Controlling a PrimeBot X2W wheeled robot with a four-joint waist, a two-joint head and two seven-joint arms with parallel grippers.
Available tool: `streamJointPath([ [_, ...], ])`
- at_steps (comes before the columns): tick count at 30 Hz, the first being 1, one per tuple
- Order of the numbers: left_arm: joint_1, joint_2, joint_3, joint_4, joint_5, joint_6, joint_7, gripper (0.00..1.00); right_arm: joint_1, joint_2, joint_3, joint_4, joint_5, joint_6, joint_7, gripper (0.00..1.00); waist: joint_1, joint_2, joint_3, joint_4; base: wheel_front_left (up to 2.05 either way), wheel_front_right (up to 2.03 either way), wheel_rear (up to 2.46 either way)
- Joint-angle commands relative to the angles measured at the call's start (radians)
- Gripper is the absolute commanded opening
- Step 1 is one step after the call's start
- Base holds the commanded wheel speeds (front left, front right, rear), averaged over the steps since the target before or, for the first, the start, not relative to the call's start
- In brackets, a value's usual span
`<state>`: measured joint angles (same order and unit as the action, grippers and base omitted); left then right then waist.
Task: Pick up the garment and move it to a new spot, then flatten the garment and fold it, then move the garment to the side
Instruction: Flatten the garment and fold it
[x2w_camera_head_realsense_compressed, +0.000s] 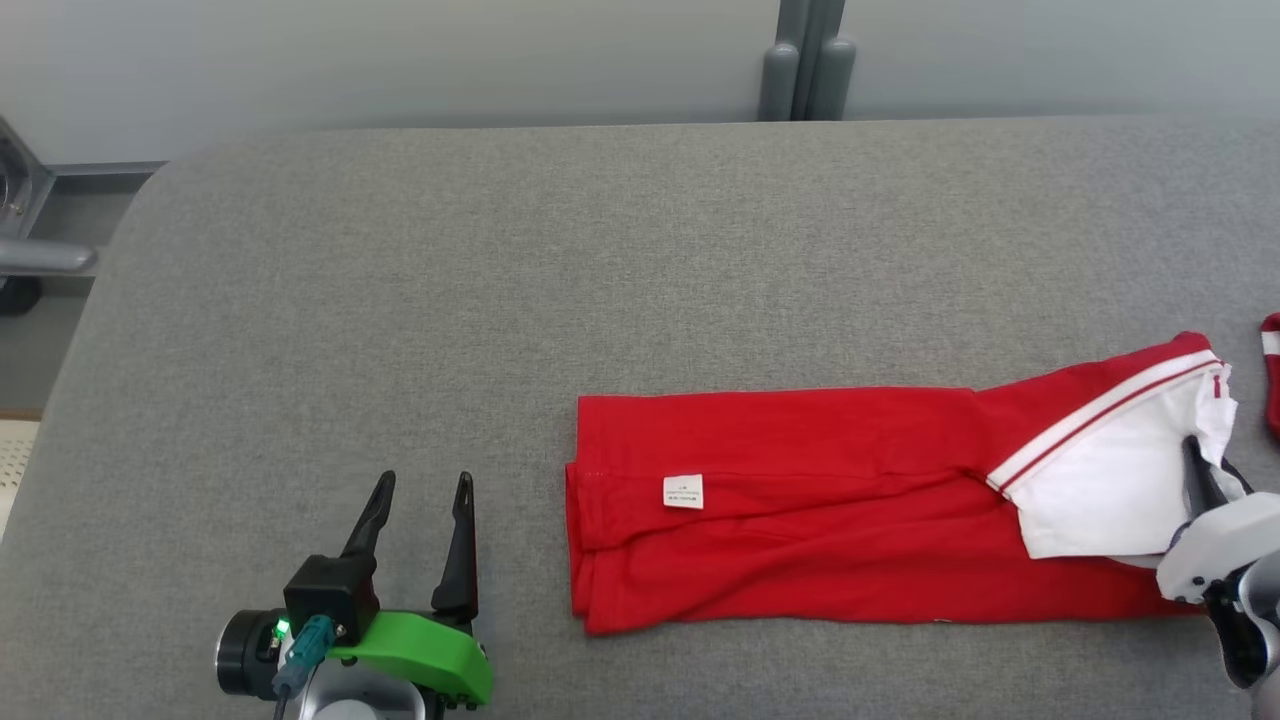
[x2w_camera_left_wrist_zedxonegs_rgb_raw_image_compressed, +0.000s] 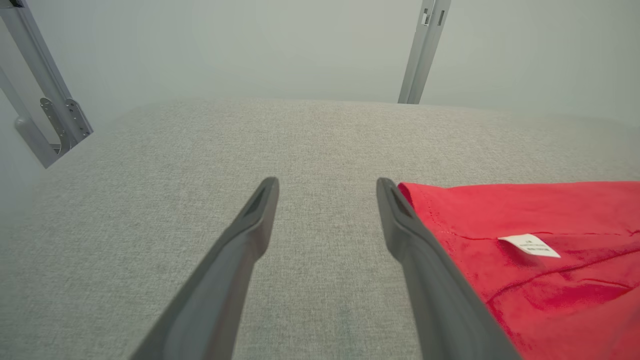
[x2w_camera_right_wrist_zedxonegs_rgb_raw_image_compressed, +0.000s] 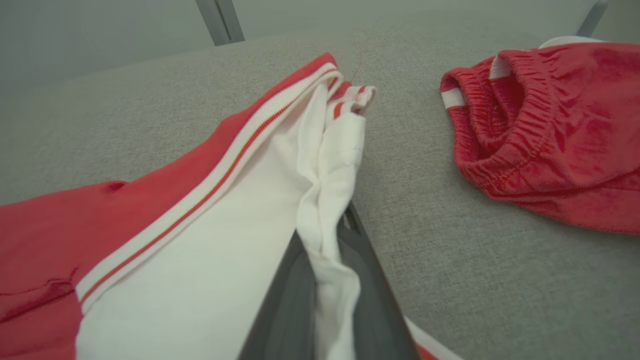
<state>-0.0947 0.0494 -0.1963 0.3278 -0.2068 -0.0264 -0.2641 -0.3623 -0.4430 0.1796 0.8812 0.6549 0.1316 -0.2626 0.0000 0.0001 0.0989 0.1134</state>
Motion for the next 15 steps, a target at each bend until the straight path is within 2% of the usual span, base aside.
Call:
streamJointPath([
  [1, 0.005, 0.003, -0.002, 0.002, -0.007, -0.002, 0.001, 1.0, -0.015, 0.002, 0.009, -0.03, -0.022, -0.002, -0.002, 0.0, 0.0, -0.0001, -0.006, -0.023, 0.0, 0.0, 0.0],
  [5, 0.008, 0.003, -0.009, 0.008, -0.015, 0.0, 0.001, 1.0, -0.011, 0.035, 0.081, -0.146, -0.047, -0.001, -0.002, 0.0, 0.0, -0.0001, -0.012, -0.047, 0.0, 0.0, 0.0],
  [9, 0.011, 0.003, -0.018, 0.013, -0.019, 0.0, 0.001, 1.0, -0.002, 0.069, 0.202, -0.284, -0.042, -0.001, 0.009, 0.0, 0.0, -0.0001, -0.019, -0.055, 0.0, 0.0, 0.0],
  [15, 0.006, 0.003, -0.047, 0.02, -0.035, 0.0, 0.001, 1.0, -0.013, 0.115, 0.382, -0.453, -0.023, -0.001, 0.079, 0.0, 0.0, -0.0001, -0.025, -0.014, 0.0, 0.0, 0.0],
])
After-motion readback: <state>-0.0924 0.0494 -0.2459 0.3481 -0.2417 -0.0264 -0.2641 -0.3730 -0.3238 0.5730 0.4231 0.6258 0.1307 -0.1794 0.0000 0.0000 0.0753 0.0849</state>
